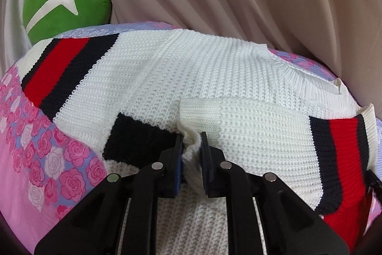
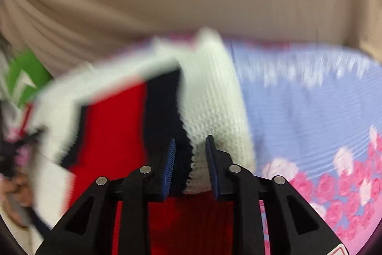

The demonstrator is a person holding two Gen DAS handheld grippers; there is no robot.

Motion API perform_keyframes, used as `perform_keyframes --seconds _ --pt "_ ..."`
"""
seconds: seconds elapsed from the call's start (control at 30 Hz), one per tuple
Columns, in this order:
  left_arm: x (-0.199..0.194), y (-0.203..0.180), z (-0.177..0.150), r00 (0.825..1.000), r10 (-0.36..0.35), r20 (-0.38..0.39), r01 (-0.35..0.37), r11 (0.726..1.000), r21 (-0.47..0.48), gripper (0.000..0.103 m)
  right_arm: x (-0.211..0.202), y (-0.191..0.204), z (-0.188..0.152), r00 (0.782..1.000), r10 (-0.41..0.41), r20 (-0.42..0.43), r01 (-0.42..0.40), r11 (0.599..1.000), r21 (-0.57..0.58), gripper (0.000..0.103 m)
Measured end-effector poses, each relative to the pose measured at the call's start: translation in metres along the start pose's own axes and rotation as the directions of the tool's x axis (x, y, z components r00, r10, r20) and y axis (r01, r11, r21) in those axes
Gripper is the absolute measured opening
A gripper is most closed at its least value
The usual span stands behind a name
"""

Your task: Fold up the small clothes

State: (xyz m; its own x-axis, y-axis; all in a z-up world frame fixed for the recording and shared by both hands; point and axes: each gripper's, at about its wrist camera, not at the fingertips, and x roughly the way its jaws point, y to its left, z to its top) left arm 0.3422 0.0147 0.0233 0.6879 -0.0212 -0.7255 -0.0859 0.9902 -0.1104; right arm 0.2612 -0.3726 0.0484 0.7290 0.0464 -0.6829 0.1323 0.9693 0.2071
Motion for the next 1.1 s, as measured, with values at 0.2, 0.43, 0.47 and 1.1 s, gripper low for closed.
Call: perform_keyframes --seconds 0.2,0.43,0.47,1.1 --pt "-0.042 0.055 0.007 0.997 -0.001 0.075 0.008 0.996 -0.087 0.052 -0.062 0.019 -0.020 0.992 0.108 0.063 -0.109 0.994 -0.002 0.025" --pt "-0.057 0.195 0.029 0.988 0.112 0.102 -0.057 0.901 -0.430 0.080 -0.064 0.052 -0.075 0.984 0.176 -0.026 -0.178 0.976 -0.123 0.032" --pt "-0.048 0.214 0.031 0.992 0.098 0.074 -0.050 0.872 -0.486 0.080 -0.062 0.058 -0.077 0.989 0.149 -0.026 -0.151 0.976 -0.156 0.032" --pt "-0.128 0.036 0.021 0.960 -0.007 0.282 0.013 1.000 -0.019 0.006 -0.067 0.058 -0.081 0.992 0.122 0.045 -0.115 0.985 -0.131 0.047"
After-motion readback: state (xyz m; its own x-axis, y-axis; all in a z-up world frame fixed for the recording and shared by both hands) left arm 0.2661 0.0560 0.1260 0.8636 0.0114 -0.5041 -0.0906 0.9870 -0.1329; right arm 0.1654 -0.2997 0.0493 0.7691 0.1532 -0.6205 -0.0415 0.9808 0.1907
